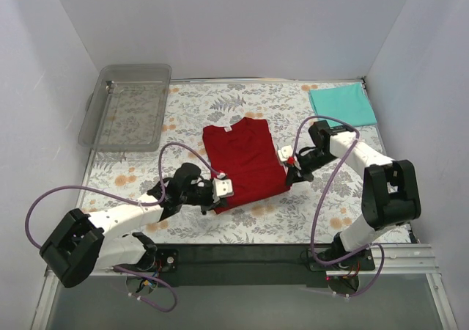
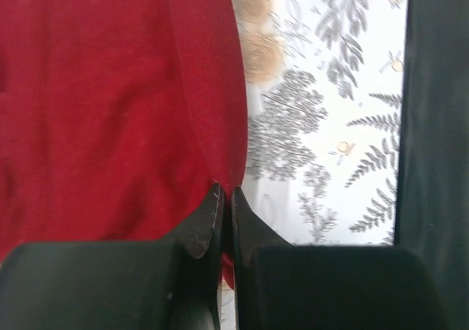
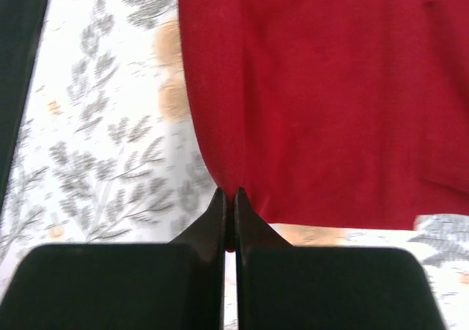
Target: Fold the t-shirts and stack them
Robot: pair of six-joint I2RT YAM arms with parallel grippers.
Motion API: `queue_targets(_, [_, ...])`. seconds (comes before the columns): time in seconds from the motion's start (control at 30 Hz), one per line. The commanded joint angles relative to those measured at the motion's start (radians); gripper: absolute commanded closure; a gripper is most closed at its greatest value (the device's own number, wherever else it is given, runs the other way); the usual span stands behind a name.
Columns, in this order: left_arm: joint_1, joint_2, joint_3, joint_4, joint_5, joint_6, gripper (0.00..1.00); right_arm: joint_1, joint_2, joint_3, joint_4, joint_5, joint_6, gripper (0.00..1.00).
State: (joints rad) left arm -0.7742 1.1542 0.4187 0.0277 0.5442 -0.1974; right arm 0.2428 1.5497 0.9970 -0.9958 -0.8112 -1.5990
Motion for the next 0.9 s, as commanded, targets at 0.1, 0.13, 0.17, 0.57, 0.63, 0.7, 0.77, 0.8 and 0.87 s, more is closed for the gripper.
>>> queue_targets(0.1, [0.205, 0.082, 0.121, -0.015, 0.238, 0.035, 1.00, -0.002, 0.179, 0.236, -0.044, -0.074, 0.146, 0.99])
queue_targets(0.13, [0.222, 0.099, 0.152, -0.015, 0.252, 0.038, 1.00, -0.003, 0.200, 0.264, -0.044, -0.080, 0.160, 0.99])
queue_targets(0.17, [0.239, 0.114, 0.166, -0.015, 0.281, 0.041, 1.00, -0.002, 0.240, 0.317, -0.049, -0.082, 0.171, 0.99])
queue_targets(0.57, [0.437, 0.331, 0.351, 0.000, 0.339, 0.101, 1.00, -0.005, 0.478, 0.632, -0.040, -0.124, 0.364, 0.99])
queue_targets(0.63, [0.461, 0.349, 0.365, 0.034, 0.332, 0.096, 1.00, -0.008, 0.512, 0.685, -0.035, -0.137, 0.392, 0.99])
queue_targets(0.7, [0.478, 0.380, 0.387, 0.075, 0.336, 0.084, 1.00, -0.014, 0.533, 0.718, -0.021, -0.144, 0.440, 0.99])
queue_targets(0.77, [0.487, 0.409, 0.405, 0.093, 0.329, 0.085, 1.00, -0.016, 0.558, 0.753, 0.000, -0.152, 0.480, 0.99])
queue_targets(0.8, [0.487, 0.421, 0.414, 0.104, 0.327, 0.081, 1.00, -0.020, 0.566, 0.761, 0.044, -0.152, 0.508, 0.99])
queue_targets(0.87, [0.495, 0.461, 0.442, 0.139, 0.321, 0.072, 1.00, -0.020, 0.573, 0.772, 0.084, -0.144, 0.573, 0.99])
